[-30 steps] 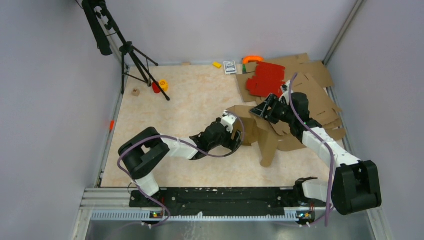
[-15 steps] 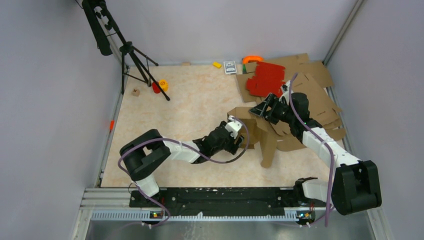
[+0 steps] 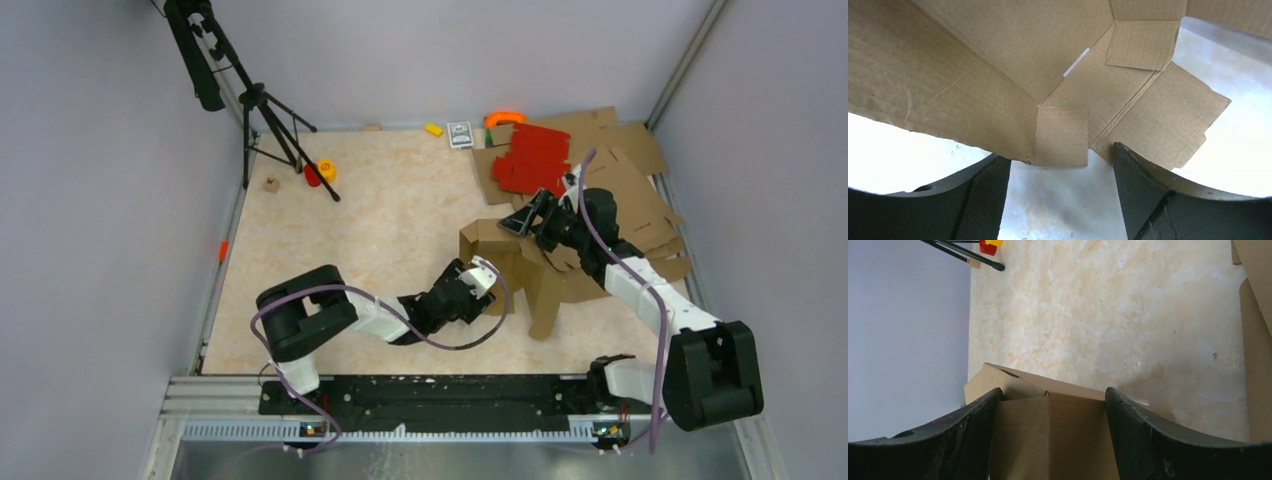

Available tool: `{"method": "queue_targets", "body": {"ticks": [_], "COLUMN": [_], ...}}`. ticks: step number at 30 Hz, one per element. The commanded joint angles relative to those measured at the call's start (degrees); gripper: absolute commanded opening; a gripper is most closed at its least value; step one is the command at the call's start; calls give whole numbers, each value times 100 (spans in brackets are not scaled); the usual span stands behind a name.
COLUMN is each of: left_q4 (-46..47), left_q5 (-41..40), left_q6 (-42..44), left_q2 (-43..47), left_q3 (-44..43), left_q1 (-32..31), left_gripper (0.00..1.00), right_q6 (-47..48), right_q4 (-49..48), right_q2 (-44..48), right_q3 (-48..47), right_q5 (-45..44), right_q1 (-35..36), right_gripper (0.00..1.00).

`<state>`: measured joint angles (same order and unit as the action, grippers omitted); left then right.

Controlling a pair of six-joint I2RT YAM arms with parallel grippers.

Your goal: Fold the paper box

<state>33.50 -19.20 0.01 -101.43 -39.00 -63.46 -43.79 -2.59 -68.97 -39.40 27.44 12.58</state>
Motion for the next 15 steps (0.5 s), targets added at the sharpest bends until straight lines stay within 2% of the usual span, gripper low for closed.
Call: {"method": "queue_targets", "body": {"ticks": [1,7,15], "left_q4": [269,345,399], "left_q5": [-763,-1063,-79], "left_q6": [373,310,-699], "left_q2": [-208,-314,166], "left_q3": [-86,-176,-171], "left_q1": [-281,-458,-440], "left_gripper": [75,79,71], "right_q6": [-158,-235,-564], "right_q4": [-67,-109,-513], "right_q2": [219,332,607], "right_q3": [88,245,739], "right_q5": [68,12,-105], "right_q1": [-7,-3,0], "right_gripper": [73,73,68]}}
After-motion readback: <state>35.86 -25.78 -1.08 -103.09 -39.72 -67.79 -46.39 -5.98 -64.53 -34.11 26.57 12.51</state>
